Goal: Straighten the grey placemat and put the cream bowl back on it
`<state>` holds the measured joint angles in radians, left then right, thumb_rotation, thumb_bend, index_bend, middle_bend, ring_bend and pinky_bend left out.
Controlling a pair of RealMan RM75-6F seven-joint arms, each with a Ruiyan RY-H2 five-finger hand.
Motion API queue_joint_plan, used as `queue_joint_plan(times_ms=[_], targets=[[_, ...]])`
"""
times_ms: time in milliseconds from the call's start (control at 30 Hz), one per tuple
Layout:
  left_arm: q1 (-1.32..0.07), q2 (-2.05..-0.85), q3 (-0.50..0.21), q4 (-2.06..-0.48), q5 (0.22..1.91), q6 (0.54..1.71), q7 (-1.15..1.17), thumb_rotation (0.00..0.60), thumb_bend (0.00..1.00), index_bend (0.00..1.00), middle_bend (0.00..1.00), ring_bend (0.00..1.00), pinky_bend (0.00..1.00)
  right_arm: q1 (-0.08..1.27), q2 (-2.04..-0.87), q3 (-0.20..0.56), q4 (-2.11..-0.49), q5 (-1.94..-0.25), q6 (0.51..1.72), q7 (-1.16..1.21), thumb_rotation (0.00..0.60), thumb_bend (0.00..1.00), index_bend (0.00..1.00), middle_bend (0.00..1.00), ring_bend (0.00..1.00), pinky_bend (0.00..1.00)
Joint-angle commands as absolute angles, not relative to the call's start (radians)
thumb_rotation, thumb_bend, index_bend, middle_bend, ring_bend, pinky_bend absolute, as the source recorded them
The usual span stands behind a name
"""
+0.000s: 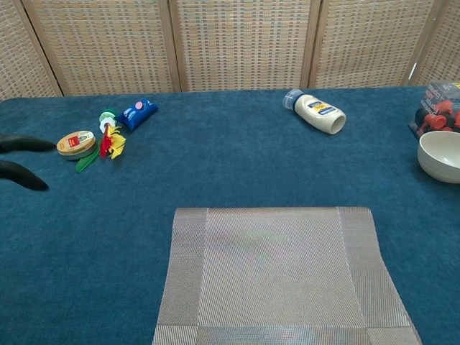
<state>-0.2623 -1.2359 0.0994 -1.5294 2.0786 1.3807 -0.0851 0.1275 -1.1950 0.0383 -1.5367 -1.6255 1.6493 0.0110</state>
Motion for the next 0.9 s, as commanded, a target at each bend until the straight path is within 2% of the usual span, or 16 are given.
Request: queue_joint_plan(times_ms=[33, 167, 500, 900], targets=[[-0.330, -1.297, 0.114, -1.479, 2.111, 1.303, -0.093, 0.600, 0.00, 0.20, 0.00, 0.00, 0.00, 0.121, -1.200, 0.040, -1.528, -1.623, 1.652, 0.009, 0.600, 0.00, 0.10, 0.00, 0.00, 0.00], [-0.397, -1.323, 0.135, -1.497, 2.113, 1.180, -0.079, 0.600, 0.01, 0.21, 0.00, 0.00, 0.00, 0.115, -1.204, 0.041, -1.521, -1.630, 1.657, 0.010, 0.600, 0.00, 0.12, 0.00, 0.00, 0.00], [-0.462, -1.461, 0.138, -1.453, 2.097, 1.080, 0.010, 0.600, 0.19, 0.27, 0.00, 0.00, 0.00, 0.112, -1.208, 0.050, -1.503, -1.621, 1.644, 0.026, 0.600, 0.00, 0.14, 0.00, 0.00, 0.00], [-0.544, -1.623, 0.124, -1.343, 2.053, 1.027, 0.054, 0.600, 0.19, 0.29, 0.00, 0.00, 0.00, 0.109, -1.208, 0.056, -1.499, -1.629, 1.640, 0.043, 0.600, 0.00, 0.14, 0.00, 0.00, 0.00]])
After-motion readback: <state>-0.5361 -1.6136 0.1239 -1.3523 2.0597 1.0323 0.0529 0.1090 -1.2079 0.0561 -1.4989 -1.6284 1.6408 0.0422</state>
